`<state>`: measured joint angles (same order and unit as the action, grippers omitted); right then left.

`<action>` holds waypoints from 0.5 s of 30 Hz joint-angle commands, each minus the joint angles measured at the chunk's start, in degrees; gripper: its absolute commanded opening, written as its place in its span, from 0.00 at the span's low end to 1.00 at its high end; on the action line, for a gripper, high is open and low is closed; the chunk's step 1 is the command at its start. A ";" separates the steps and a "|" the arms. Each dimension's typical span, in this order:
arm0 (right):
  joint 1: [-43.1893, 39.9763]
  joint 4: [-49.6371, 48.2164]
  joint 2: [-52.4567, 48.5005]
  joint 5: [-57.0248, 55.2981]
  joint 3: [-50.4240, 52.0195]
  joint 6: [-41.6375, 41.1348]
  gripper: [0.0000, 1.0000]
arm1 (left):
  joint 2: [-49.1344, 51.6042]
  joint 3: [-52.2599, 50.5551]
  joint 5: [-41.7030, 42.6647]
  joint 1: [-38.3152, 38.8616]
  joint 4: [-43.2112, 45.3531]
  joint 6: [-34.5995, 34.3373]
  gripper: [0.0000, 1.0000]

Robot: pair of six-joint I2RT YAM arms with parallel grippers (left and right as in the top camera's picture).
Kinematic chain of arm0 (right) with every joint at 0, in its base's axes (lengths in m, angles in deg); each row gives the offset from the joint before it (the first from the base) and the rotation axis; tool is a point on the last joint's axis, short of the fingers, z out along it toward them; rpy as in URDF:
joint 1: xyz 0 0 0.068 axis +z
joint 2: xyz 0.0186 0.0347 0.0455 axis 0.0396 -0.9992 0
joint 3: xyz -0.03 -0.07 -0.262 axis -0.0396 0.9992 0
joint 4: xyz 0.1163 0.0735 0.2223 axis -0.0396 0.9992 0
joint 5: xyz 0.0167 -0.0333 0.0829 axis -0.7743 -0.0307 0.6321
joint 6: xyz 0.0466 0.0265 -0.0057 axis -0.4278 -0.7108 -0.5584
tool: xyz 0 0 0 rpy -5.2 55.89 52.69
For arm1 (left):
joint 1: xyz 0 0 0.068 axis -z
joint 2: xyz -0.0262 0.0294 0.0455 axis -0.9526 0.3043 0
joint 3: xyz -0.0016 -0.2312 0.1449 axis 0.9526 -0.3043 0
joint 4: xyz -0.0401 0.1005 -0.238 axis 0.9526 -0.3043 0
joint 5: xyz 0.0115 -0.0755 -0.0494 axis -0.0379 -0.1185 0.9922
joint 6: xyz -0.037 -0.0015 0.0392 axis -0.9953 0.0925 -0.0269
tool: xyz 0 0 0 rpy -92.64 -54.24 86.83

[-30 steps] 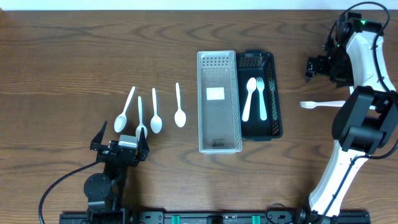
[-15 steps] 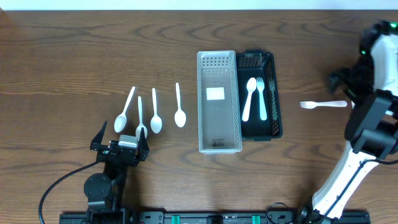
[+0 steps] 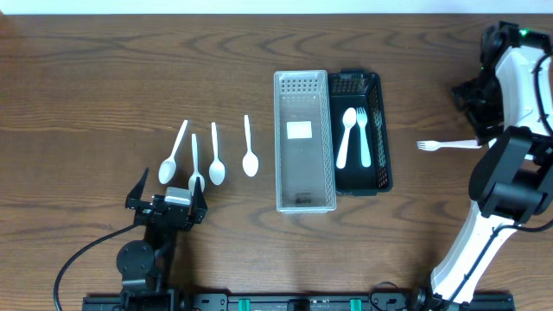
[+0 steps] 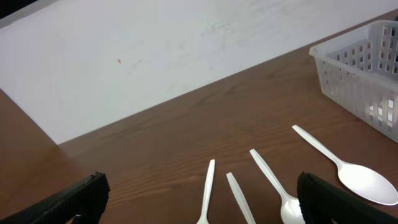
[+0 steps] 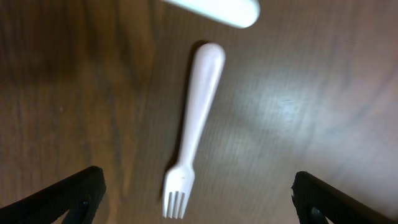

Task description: Pack container

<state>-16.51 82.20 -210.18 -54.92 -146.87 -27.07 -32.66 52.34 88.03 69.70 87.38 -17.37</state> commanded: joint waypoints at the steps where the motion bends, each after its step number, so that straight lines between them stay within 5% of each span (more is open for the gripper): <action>1: -0.46 -1.99 1.07 1.05 4.39 -2.23 0.99 | -0.28 -0.98 0.85 -0.35 -1.88 -0.55 0.98; 15: -0.74 -11.43 1.07 5.27 10.95 0.55 0.99 | -0.28 -0.98 0.85 -0.35 -1.88 -0.55 0.98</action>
<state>-16.83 71.69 -210.18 -50.85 -136.62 -27.01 -32.66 52.34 88.03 69.70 87.38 -17.37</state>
